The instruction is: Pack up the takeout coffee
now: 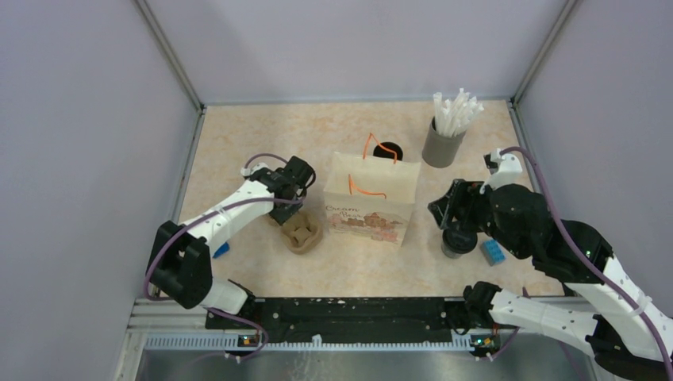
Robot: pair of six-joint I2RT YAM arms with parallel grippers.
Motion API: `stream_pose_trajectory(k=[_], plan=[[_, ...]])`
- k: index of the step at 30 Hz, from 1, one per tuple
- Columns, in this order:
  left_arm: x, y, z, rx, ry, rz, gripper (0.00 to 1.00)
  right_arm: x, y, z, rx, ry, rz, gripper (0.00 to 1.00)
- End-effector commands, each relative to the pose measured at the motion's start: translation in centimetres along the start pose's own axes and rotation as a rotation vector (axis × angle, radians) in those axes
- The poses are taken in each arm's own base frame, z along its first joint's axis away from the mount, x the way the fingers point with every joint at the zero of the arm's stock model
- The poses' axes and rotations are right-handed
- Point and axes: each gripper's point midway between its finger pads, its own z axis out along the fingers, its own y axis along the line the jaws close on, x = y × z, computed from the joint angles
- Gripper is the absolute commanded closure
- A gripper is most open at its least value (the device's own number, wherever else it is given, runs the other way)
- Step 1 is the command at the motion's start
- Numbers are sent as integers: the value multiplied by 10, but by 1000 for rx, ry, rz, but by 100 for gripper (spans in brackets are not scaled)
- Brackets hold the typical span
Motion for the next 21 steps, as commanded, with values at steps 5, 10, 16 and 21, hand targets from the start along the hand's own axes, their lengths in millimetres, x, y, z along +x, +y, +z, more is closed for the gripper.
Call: stream_pose_trajectory(k=[5,10,16,21], plan=[[-24,-14,-24,60,-45,19,73,-19,8,-3,-31,-68,18,20],[-39,-9,-47,71,-67,58,75,-14,18,0,-68,-42,27,20],[-58,-8,-82,157,-104,215,72,-2,27,5,-90,9,102,20],[-71,-30,-129,392,-140,439,69,4,26,8,-63,33,167,20]])
